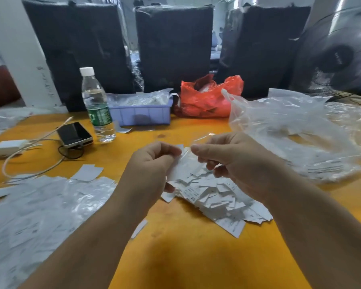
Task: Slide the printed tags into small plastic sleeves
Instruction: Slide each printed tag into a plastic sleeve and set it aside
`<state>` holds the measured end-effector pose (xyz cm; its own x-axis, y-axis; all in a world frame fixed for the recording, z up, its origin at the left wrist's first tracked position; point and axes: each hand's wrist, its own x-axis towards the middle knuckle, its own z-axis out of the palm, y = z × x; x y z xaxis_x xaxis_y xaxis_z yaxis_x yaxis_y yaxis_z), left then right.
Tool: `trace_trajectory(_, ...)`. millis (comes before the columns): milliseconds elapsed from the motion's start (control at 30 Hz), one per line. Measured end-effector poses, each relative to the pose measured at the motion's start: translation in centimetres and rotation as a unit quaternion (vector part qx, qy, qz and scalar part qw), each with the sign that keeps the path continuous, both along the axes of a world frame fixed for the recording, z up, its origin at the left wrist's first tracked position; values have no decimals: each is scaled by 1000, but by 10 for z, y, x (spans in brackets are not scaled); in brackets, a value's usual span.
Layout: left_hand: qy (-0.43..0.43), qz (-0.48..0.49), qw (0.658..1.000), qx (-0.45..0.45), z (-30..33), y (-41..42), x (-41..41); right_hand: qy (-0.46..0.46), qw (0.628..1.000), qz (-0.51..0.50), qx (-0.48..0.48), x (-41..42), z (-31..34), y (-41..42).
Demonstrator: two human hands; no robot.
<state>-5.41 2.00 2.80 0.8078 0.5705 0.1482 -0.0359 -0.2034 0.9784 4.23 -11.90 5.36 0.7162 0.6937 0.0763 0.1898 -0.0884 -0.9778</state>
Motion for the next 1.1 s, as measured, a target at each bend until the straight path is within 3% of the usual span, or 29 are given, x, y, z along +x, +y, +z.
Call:
trace_trajectory(200, -40, 16, 999, -24, -13, 11, -24, 88, 993, 67, 43, -14, -20, 12)
trace_trajectory(267, -62, 25, 998, 13, -16, 13, -24, 104, 990, 76, 55, -12, -25, 10)
trace_trajectory(333, -72, 67, 990, 105, -19, 12, -24, 119, 988, 65, 70, -8, -29, 7)
trace_trajectory(500, -101, 124, 904, 396, -20, 3, -28, 197, 973, 46, 110, -3, -35, 9)
trace_trajectory(633, -114, 143, 820, 543, -15, 1, -31, 242, 959, 55, 137, -9, -34, 9)
trace_trajectory(767, -102, 155, 788, 587, -10, -5, -34, 334, 925, 60, 169, -16, -36, 8)
trace_trajectory(1100, -39, 138, 795, 589, -13, -7, -34, 382, 906, 81, 166, -26, -37, 9)
